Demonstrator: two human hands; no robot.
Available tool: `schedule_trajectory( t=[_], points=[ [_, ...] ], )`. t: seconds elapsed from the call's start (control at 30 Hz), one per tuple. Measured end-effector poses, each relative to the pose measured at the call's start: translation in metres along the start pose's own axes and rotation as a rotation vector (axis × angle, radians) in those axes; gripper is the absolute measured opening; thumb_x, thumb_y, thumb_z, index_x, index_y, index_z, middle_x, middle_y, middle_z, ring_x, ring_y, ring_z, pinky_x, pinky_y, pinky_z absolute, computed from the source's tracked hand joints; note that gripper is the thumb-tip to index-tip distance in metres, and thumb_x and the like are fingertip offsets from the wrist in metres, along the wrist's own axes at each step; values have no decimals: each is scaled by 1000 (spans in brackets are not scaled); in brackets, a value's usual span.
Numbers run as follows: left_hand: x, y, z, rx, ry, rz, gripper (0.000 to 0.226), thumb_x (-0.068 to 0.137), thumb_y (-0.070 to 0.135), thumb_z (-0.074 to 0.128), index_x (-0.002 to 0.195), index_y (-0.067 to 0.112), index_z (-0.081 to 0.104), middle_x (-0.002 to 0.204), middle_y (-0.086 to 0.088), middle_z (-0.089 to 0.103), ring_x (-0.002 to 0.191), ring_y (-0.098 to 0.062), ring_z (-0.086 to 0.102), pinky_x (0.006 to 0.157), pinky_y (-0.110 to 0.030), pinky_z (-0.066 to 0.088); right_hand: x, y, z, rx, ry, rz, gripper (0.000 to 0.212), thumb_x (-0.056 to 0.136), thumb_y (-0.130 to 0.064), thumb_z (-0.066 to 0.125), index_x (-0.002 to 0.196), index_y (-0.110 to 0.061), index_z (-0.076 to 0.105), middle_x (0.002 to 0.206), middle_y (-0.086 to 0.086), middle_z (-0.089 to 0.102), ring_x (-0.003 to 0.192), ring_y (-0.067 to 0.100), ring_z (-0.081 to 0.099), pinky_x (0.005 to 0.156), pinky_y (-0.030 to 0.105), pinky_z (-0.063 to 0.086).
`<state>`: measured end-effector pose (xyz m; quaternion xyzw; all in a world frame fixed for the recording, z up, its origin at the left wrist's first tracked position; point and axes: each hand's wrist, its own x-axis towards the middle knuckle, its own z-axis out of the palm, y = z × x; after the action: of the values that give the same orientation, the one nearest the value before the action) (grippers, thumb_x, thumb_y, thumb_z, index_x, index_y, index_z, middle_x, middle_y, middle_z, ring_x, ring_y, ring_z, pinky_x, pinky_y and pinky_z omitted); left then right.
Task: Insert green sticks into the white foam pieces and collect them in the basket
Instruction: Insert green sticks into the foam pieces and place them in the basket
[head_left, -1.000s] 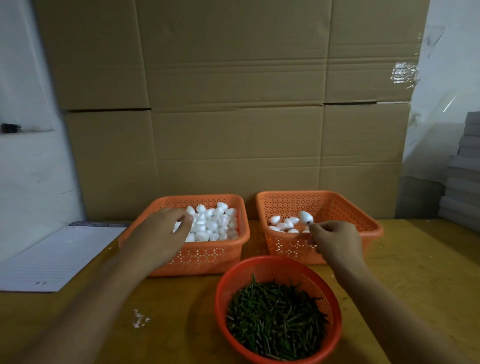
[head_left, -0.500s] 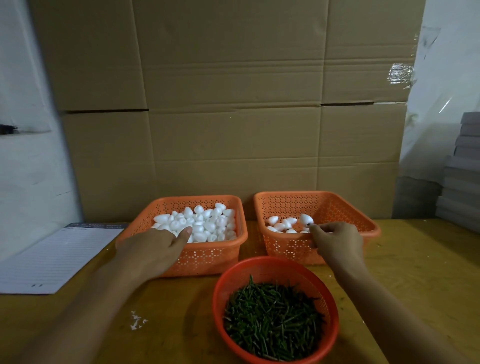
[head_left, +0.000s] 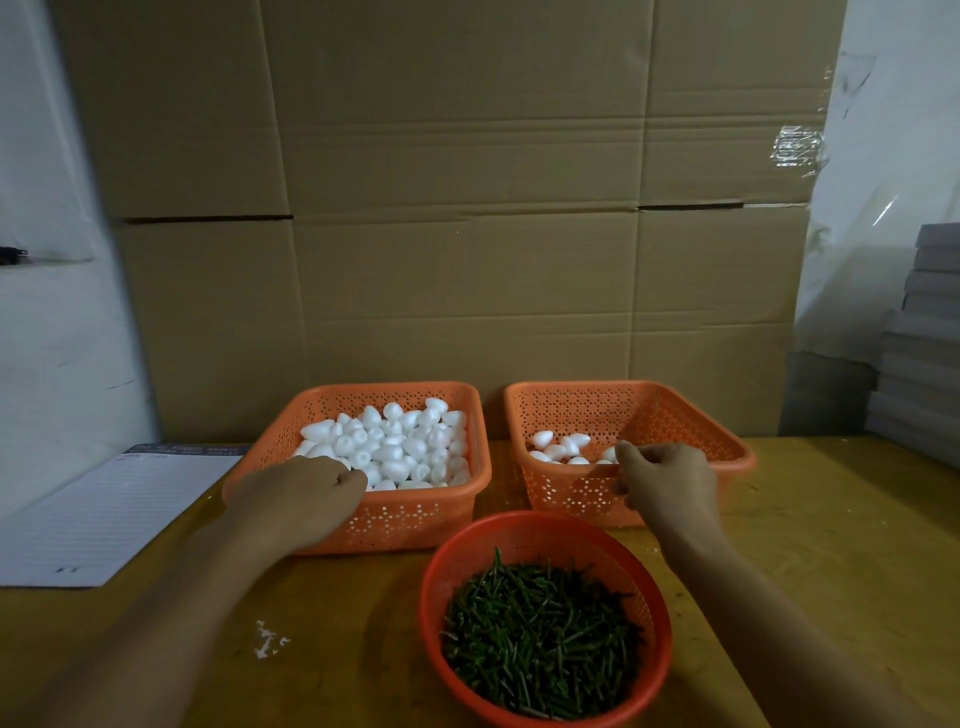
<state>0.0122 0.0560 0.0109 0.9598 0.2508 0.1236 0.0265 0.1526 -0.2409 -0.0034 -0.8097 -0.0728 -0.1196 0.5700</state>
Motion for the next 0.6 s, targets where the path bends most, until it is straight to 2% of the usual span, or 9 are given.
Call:
schedule_trajectory(
  t=[0.17,0.23,0.27,0.3,0.33,0.37,0.4,0.5,0.6],
  points=[
    [1,-1,-3,41,-39,-20,50,100,45,21,80,25,61,80,3,60,77,-10,55,66,-31,37,1,2,1,22,-5,-8,36,95,-22,58,70,0,71,57,7,69,57,26,58,63,49,54],
    [3,0,-7,40,-120,-17,51,100,48,18,95,28,65,100,2,65,88,-10,56,75,-32,41,1,3,1,36,-6,-2,36,96,-22,57,71,1,70,59,8,69,59,27,59,64,50,55],
    [5,-1,-8,10,-169,-13,52,101,49,17,114,31,65,122,0,64,104,-13,57,86,-34,43,1,4,1,44,-5,2,37,96,-23,57,70,0,70,59,8,69,59,27,59,63,49,54],
    [7,-2,-8,-31,-212,-2,54,102,50,18,138,34,53,147,0,51,126,-18,52,101,-37,41,2,4,2,51,-3,1,38,96,-23,57,70,1,69,59,8,69,59,27,59,62,47,53],
    [9,-2,-9,-71,-240,14,57,103,53,18,155,36,32,162,3,32,142,-19,39,113,-38,33,2,5,2,58,-1,-1,39,96,-22,56,70,3,69,58,8,69,58,27,58,61,46,51],
    [10,-2,-10,-101,-257,22,60,102,58,18,159,37,17,167,5,19,149,-19,28,118,-38,27,2,5,3,67,1,-3,39,96,-22,55,70,5,68,58,8,68,57,27,57,59,45,50],
    [11,-1,-11,-119,-266,21,64,101,63,17,160,37,11,168,5,14,151,-19,23,119,-37,23,2,5,3,73,1,-3,40,95,-21,55,70,6,68,57,7,68,57,27,57,58,43,48],
    [15,2,-13,-136,-320,17,74,95,73,11,159,37,8,168,4,13,151,-20,22,119,-38,20,3,4,5,83,1,9,39,96,-21,52,71,4,69,54,-2,68,55,23,57,56,39,46],
    [26,3,-18,-209,-356,-12,74,98,70,13,161,31,10,167,3,17,151,-20,24,119,-36,18,3,3,5,101,6,18,38,96,-22,50,70,-2,70,54,0,68,56,22,59,57,41,48]
  ],
)
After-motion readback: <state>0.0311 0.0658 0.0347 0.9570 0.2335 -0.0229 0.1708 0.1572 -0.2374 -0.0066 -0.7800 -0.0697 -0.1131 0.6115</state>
